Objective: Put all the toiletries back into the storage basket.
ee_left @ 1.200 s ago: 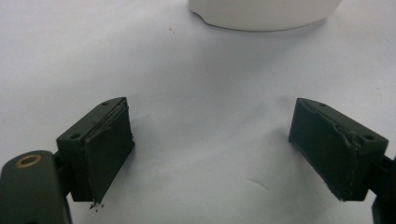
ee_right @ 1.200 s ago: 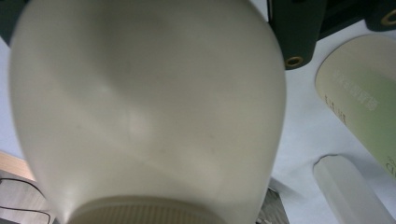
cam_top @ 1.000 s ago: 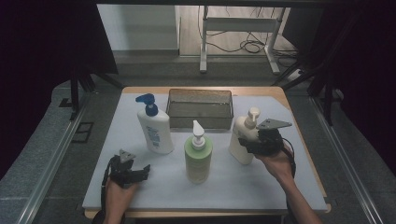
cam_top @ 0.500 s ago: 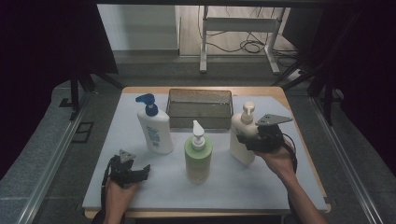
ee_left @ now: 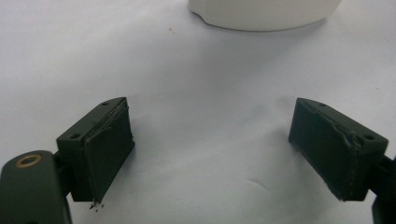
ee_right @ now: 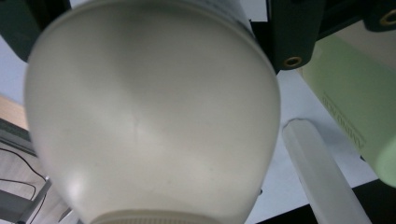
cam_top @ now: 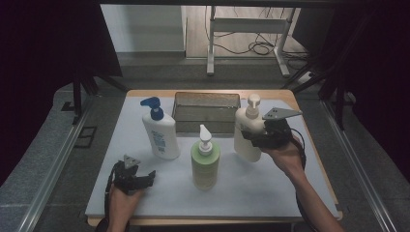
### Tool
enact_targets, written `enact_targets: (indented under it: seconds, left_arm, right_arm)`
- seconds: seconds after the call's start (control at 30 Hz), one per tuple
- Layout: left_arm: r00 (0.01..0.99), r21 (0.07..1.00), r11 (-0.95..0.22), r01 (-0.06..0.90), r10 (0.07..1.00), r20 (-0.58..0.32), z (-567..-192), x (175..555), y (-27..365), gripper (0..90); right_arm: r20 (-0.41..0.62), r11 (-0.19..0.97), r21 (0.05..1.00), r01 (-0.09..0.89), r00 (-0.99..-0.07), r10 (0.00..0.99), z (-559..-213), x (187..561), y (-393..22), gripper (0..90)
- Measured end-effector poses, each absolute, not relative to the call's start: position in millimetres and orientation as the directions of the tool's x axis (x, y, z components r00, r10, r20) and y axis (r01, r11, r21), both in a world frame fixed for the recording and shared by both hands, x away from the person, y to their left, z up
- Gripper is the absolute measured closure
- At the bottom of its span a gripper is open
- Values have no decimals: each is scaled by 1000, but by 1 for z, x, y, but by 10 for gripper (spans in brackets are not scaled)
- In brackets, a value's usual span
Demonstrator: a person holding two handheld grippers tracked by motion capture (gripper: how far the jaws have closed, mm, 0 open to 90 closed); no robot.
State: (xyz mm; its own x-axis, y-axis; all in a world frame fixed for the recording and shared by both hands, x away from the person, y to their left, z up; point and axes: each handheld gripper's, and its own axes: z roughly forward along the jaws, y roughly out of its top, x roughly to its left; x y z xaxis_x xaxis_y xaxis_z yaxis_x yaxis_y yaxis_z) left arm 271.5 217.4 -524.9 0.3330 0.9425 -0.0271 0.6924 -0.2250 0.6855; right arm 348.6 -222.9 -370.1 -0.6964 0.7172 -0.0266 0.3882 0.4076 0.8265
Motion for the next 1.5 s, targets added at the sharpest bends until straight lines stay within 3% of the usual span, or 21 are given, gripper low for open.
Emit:
enact_targets:
  seconds: [0.67,1.5]
  left_arm:
    - [333,686,-225,692,942,-27,-525,271,217,129]
    - [332,687,-224,691,943,-27,-525,271,217,130]
  right_arm:
    - [-37,403,842,358,-707,706,-341,378,-191,387]
    - [-36,373,860,347,-689,724,-334,423,-150,388]
